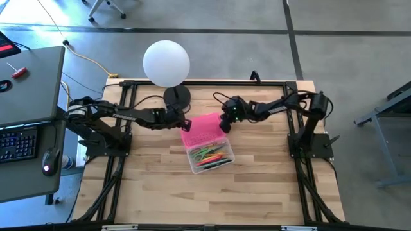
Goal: Pick & place school supplies into a supply box
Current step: Close the pink supply box
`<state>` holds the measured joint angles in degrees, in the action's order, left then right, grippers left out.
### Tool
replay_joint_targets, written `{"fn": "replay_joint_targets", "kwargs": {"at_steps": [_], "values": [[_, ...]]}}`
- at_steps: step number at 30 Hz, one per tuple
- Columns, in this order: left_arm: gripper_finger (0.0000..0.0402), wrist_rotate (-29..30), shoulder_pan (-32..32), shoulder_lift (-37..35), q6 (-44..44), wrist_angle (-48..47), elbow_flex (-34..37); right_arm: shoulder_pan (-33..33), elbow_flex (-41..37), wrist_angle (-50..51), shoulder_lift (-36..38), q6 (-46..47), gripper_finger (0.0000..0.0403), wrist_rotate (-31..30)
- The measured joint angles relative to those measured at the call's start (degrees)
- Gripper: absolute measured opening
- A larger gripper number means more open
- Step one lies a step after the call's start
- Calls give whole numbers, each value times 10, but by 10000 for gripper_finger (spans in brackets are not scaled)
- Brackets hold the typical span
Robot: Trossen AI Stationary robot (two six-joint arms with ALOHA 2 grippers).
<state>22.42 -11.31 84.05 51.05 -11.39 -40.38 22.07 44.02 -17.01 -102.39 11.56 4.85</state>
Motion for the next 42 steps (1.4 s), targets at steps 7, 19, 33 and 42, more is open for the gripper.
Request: {"fn": "replay_joint_targets", "kwargs": {"at_steps": [7,19,33,42], "values": [[32,0,13,0,-14,22,0,-28,-4,0,50,-18,0,-3],[10,-6,12,-21,-48,54,-2,-112,-4,98,166,-47,0,-19],[11,11,12,35,0,-18,-2,-334,-4,155,159,0,0,-88],[37,-32,12,70,5,22,-3,-396,-4,144,107,63,0,-83]]}}
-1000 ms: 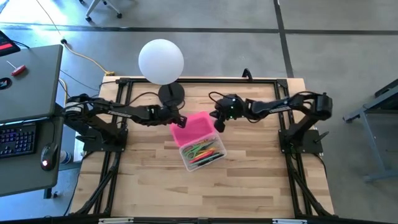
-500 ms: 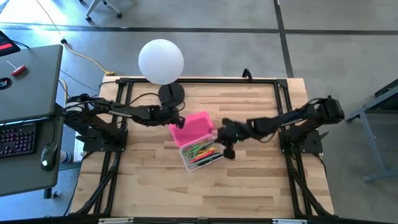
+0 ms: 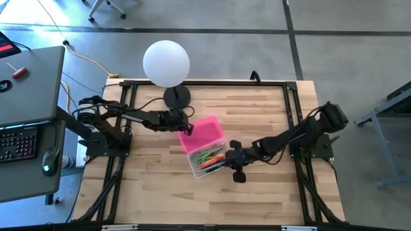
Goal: Pick & place school supplies into a supply box
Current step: Close the pink supply box
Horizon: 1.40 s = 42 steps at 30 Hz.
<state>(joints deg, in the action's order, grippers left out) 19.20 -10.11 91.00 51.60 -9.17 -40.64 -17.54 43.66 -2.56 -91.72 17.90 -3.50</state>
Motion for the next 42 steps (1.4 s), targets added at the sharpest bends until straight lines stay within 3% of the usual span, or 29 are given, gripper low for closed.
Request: {"fn": "replay_joint_targets", "kwargs": {"at_steps": [5,13,20,27,33,38,42], "values": [[10,-20,0,-2,-21,41,0,-19,0,-33,-26,1,0,29],[39,-69,0,-3,-48,63,-18,-24,0,-34,-28,2,0,-19],[10,-74,0,-3,-71,63,-33,-24,-1,-28,-26,-2,0,-24],[42,-87,0,-3,-97,62,-64,-17,-1,2,-26,-3,0,-38],[11,-112,5,-3,-124,63,-98,-10,-1,25,-26,-1,0,-61],[31,-112,28,-3,-129,62,-117,-7,-1,27,-26,-6,0,-81],[37,-79,40,-3,-138,51,-124,-5,-1,26,-22,-18,0,-79]]}}
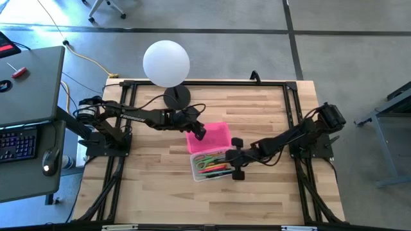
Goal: Pick & place school supplies into a supply box
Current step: Close the pink supply box
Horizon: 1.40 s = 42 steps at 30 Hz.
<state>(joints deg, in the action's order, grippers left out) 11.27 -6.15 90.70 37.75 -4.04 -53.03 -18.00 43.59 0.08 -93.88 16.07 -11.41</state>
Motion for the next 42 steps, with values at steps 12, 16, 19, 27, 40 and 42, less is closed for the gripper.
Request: {"fn": "replay_joint_targets", "kwargs": {"at_steps": [12,16,19,27,40,42], "values": [[54,24,0,-46,79,-193,0,51,-17,63,159,-40,1,-99],[68,75,21,-86,131,-301,0,88,-59,59,200,-1,1,-95],[61,87,48,-108,169,-342,3,117,-91,48,210,19,1,-79],[16,126,108,-112,250,-331,29,194,-137,-36,197,19,1,-33],[21,109,126,-111,316,-53,188,233,-138,-38,104,75,0,-38],[11,109,126,-111,308,-38,196,233,-138,-47,86,75,0,-38]]}}
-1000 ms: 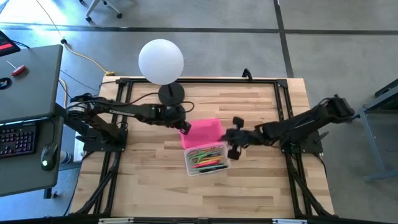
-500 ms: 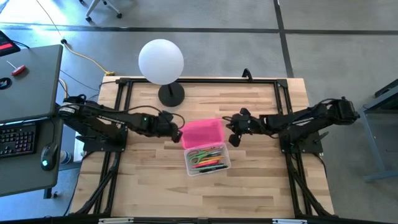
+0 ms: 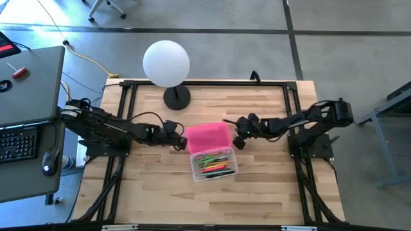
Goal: Pick & place school supplies into a supply box
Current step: Close the pink supply box
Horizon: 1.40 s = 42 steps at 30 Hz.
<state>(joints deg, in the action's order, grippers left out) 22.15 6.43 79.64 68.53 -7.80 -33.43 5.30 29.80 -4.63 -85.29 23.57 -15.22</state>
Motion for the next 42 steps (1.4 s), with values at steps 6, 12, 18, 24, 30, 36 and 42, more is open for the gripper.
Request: {"fn": "replay_joint_targets", "kwargs": {"at_steps": [6,12,18,24,30,36,42], "values": [[22,-6,0,1,-10,7,3,14,0,-30,-17,3,0,-5],[10,-6,-1,46,9,31,3,44,0,-51,-18,6,0,27],[23,-5,-14,95,38,78,3,70,0,-73,-31,9,0,41],[13,-28,-47,114,7,131,3,90,1,-129,-83,9,0,98],[16,-44,-68,116,-43,186,3,99,1,-170,-98,-22,0,139],[25,-50,-72,115,-68,180,3,98,-1,-170,-67,-53,0,188],[11,-47,-72,115,-97,186,3,97,0,-169,-51,-95,0,256]]}}
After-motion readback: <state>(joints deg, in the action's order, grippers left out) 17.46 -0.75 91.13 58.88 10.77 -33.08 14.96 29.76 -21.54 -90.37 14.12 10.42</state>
